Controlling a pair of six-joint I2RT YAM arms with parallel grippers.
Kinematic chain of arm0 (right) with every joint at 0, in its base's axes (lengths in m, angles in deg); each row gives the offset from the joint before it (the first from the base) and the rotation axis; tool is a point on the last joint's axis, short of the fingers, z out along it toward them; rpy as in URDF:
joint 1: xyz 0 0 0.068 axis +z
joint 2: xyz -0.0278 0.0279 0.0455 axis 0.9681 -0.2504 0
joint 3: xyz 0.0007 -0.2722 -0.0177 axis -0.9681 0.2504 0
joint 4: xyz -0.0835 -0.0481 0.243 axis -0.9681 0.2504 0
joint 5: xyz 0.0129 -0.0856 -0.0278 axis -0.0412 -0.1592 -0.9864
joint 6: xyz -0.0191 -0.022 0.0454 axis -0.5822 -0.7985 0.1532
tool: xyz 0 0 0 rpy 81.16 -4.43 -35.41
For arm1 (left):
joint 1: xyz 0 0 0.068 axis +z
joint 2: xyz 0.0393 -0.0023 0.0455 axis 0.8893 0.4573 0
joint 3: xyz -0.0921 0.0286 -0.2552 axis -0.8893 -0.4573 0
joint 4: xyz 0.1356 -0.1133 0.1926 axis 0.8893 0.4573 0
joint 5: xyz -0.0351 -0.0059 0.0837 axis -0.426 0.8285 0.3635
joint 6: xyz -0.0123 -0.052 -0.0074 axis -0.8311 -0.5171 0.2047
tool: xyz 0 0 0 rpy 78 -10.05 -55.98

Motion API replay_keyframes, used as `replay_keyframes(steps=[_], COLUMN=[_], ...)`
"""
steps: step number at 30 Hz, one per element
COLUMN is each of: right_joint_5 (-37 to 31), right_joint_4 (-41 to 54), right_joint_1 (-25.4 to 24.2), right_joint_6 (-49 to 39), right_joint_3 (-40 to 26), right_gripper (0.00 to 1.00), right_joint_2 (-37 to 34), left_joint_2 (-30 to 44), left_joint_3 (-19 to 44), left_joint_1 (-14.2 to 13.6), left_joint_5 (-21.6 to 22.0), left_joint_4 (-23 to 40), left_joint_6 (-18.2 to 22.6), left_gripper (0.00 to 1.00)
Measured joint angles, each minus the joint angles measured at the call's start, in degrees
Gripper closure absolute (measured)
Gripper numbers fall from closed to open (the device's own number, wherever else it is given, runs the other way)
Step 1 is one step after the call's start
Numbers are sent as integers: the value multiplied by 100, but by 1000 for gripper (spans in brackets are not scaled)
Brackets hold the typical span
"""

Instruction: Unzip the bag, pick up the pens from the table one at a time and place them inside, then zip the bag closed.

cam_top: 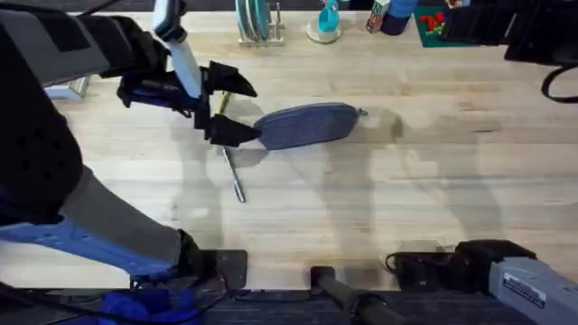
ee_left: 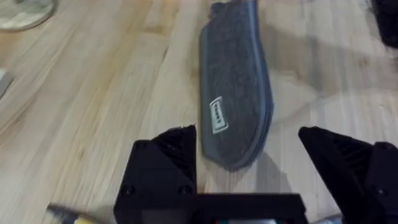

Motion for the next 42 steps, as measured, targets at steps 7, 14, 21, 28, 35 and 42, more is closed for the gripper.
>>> replay_keyframes(steps=[7,14,21,28,35,42], right_joint_5=[0,1,0,2,0,0], right_joint_4=[0,1,1,1,1,3], right_joint_1=[0,0,0,0,0,0], right_joint_6=[0,0,0,0,0,0], right_joint_3=[0,0,0,0,0,0], right_gripper=[5,5,5,5,5,5], right_joint_2=[0,0,0,0,0,1], left_joint_2=[0,-1,-1,-1,1,0], left_joint_3=[0,0,0,0,2,2], left_joint_1=[-456,-530,-530,-530,-536,-536], left_joint_5=[131,199,197,201,219,221], left_joint_4=[-161,-166,-168,-186,-208,-208], left_joint_6=[2,3,2,-2,24,24], left_gripper=[7,7,7,247,954,958])
